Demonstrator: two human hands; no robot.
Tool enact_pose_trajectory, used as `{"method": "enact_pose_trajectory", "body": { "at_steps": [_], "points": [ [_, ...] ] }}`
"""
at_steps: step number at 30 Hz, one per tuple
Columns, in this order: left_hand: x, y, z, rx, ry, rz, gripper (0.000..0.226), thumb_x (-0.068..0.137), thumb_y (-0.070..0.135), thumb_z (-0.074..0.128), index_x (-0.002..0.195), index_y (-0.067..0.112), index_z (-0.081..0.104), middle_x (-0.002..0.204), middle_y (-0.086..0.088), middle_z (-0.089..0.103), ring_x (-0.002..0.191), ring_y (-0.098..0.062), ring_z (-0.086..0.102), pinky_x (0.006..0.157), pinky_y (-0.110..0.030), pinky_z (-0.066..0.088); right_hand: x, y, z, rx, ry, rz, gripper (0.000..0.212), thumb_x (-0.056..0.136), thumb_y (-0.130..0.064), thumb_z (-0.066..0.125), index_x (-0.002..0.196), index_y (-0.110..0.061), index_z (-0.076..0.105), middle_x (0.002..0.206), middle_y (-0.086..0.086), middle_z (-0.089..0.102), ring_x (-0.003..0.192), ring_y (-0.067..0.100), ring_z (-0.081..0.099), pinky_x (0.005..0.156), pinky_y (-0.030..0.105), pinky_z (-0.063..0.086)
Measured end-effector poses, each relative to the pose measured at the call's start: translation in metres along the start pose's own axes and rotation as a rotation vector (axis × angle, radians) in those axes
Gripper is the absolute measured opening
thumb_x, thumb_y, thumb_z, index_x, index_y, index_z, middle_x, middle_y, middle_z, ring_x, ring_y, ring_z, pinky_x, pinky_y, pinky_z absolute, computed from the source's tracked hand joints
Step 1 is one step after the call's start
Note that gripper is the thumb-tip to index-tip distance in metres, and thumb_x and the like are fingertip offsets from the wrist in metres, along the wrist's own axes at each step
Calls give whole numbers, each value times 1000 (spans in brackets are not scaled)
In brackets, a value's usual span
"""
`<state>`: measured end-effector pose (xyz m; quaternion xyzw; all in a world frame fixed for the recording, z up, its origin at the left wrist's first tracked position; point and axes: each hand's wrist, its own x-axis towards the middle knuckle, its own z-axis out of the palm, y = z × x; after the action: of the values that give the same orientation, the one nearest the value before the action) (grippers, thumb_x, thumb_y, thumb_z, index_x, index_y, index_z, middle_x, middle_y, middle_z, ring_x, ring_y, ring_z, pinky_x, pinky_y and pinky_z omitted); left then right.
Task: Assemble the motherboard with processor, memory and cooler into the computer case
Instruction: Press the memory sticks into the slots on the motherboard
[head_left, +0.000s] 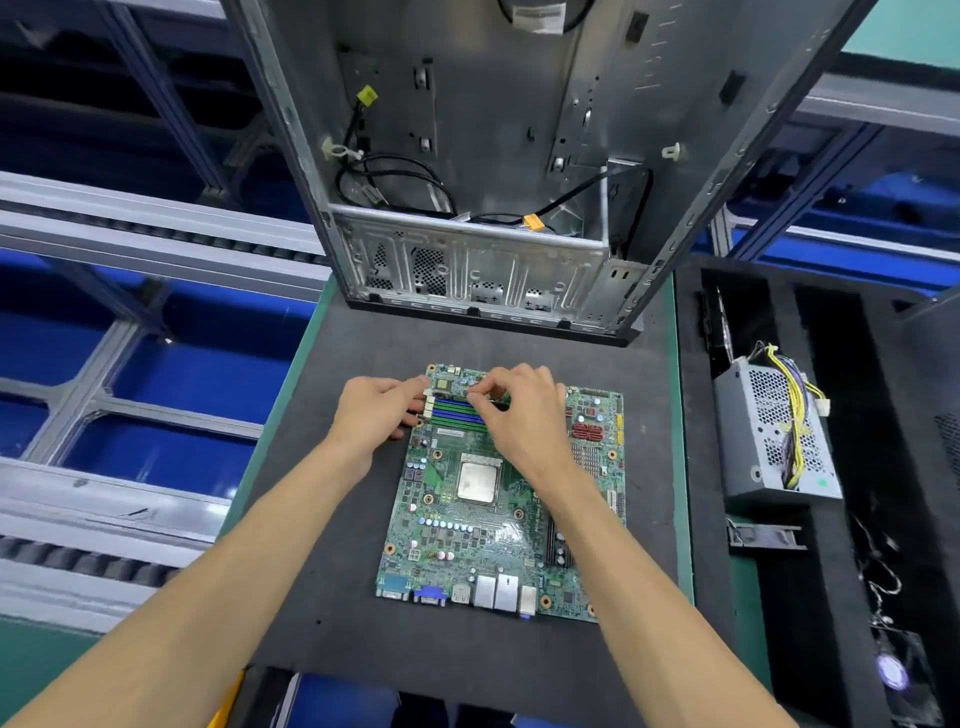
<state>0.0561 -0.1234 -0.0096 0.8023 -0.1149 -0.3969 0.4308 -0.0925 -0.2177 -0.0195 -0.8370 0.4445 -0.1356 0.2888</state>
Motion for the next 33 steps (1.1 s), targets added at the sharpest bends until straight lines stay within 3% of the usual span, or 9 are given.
{"method": "enact_pose_trajectory", "body": {
  "at_steps": [4, 7, 13, 17, 20, 23, 27, 33],
  "points": [
    [0, 8, 5, 83, 18, -37, 32, 77, 42, 81, 78, 10, 75, 71, 0, 71, 58, -11, 59, 51, -23, 45, 4, 0, -3, -33, -32, -19, 9, 92, -42, 69, 88, -34, 70, 91, -11, 57, 95, 12, 39, 83, 33, 22],
    [-1, 10, 13, 105, 42, -17, 25, 75, 34, 85, 75, 12, 74, 64, -1, 64, 59, -12, 55, 52, -24, 39, 4, 1, -2, -39, -39, -26, 9, 93, -41, 68, 88, -34, 71, 91, -11, 56, 95, 13, 40, 81, 33, 21],
    [-1, 7, 23, -11, 143, -33, 20, 72, 20, 86, 73, 6, 71, 61, -1, 61, 61, -16, 53, 58, -25, 42, 4, -3, 2, -51, -13, -39, 10, 94, -38, 67, 87, -32, 70, 87, -11, 54, 94, 14, 40, 81, 34, 22],
    [-2, 4, 30, 47, 176, -22, 21, 77, 23, 80, 82, 7, 68, 67, 1, 62, 65, -16, 57, 57, -27, 41, 3, -4, 1, -65, -10, -58, 10, 95, -37, 66, 91, -29, 72, 88, -10, 56, 96, 15, 42, 80, 33, 22],
    [-5, 6, 33, 266, 170, 79, 18, 83, 30, 71, 90, 16, 63, 89, -1, 65, 91, -23, 62, 77, -36, 49, 3, -3, -4, -86, -43, -68, 14, 96, -40, 63, 99, -30, 72, 90, -10, 55, 98, 14, 42, 83, 34, 26],
    [-10, 10, 40, 548, 228, 383, 11, 85, 31, 69, 94, 28, 64, 104, 3, 55, 107, -22, 49, 94, -38, 37, -5, 5, -16, 82, 32, -4, 14, 98, -38, 59, 106, -27, 64, 85, -16, 55, 96, 11, 46, 79, 31, 37],
    [-21, 15, 62, 614, 86, 649, 4, 88, 37, 68, 86, 35, 70, 96, 11, 52, 97, -10, 40, 83, -27, 19, -13, 37, -44, 132, 133, 264, 9, 99, -32, 55, 94, -27, 61, 77, -19, 59, 77, 10, 60, 66, 30, 45],
    [-19, 28, 79, 576, -156, 560, 16, 86, 29, 74, 72, 33, 67, 79, 9, 63, 86, -18, 58, 92, -41, 45, -15, 51, -56, 118, -44, 392, 29, 94, -32, 64, 77, -10, 75, 68, 9, 71, 65, 24, 63, 61, 27, 45]
  ]
}}
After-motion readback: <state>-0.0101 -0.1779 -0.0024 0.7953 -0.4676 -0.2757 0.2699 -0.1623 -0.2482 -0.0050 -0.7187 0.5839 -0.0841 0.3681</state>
